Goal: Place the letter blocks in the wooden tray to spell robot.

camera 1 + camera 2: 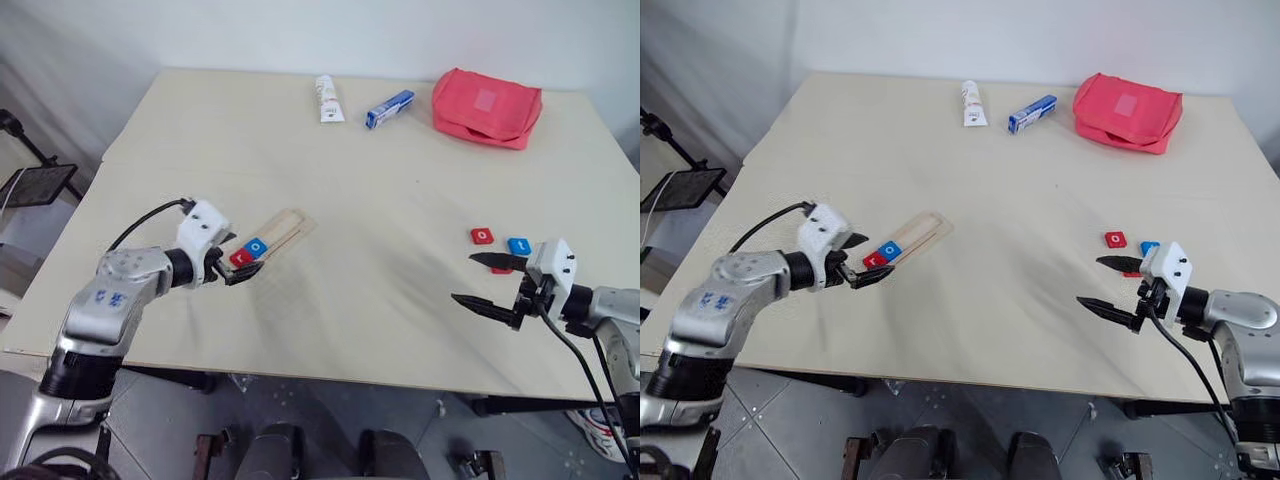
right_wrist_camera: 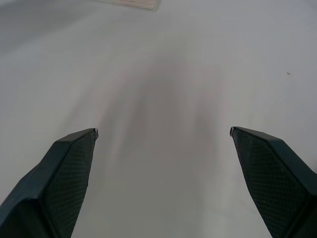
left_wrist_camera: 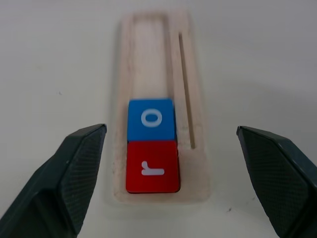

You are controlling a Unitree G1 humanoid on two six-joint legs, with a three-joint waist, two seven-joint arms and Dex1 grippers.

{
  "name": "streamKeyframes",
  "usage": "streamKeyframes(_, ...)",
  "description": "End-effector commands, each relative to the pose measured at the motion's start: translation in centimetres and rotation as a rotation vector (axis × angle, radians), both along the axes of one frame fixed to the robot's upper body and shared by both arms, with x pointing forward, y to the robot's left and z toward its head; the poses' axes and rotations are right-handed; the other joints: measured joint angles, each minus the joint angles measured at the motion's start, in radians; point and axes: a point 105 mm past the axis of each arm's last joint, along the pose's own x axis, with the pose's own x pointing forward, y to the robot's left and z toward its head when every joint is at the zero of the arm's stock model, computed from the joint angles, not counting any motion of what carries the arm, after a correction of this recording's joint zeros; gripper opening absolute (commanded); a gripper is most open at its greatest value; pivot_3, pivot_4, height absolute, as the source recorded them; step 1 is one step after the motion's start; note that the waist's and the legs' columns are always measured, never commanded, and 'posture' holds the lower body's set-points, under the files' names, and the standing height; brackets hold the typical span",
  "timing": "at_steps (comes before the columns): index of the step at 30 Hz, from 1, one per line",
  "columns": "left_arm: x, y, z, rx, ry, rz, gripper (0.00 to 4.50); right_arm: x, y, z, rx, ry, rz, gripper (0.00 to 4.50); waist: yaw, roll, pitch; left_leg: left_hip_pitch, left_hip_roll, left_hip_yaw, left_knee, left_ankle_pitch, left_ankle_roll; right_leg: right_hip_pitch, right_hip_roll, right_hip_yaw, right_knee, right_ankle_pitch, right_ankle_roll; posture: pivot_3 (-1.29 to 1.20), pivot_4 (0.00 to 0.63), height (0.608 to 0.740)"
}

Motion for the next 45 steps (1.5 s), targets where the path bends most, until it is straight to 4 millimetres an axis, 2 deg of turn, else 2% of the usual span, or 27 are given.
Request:
streamKeyframes(1, 0.4, 0.0, 0.3, 0.031, 0.017, 0.027, 4.50, -0.2, -0.1, 0.9, 0.004, -0.028, 0.001, 4.48, -0.001, 0.000, 0.000, 0.000, 0.000, 0.000, 0.000, 0.000, 0.000, 0.000, 0.000, 0.000, 0.000, 0.000, 0.000, 0.00, 0.150, 0.740)
streamKeyframes(11, 0.0, 0.4, -1.2, 0.071, 0.117, 0.048, 4.50, -0.3, -0.5, 0.9, -0.004, -0.020, -0.008, 4.48, -0.002, 0.000, 0.000, -0.001, 0.002, 0.000, 0.001, 0.000, -0.001, -0.001, 0.001, 0.002, 0.000, 0.000, 0.000, 0.00, 0.150, 0.740)
streamKeyframes(23, 1.3, 0.7, -2.5, 0.089, 0.144, 0.074, 4.50, 0.1, -0.4, 0.8, -0.011, -0.019, -0.001, 4.48, 0.001, 0.000, 0.000, -0.001, 0.002, 0.000, 0.003, 0.000, -0.001, -0.001, 0.001, 0.004, 0.002, 0.000, 0.000, 0.00, 0.150, 0.740)
streamKeyframes(28, 2.1, 0.3, -1.4, 0.083, 0.117, 0.067, 4.50, 0.2, -0.5, 1.0, -0.015, -0.024, -0.003, 4.48, -0.001, 0.000, 0.000, -0.001, 0.001, 0.000, 0.004, 0.000, -0.001, -0.001, 0.001, 0.004, 0.004, 0.000, 0.000, 0.00, 0.150, 0.740)
streamKeyframes(45, 1.7, 0.7, 1.1, 0.135, 0.074, 0.065, 4.50, 0.1, -0.7, 0.5, -0.024, -0.021, -0.013, 4.48, -0.002, 0.000, 0.000, -0.001, 0.002, 0.000, 0.003, 0.000, -0.001, -0.002, 0.001, 0.004, 0.005, 0.000, 0.000, 0.00, 0.150, 0.740)
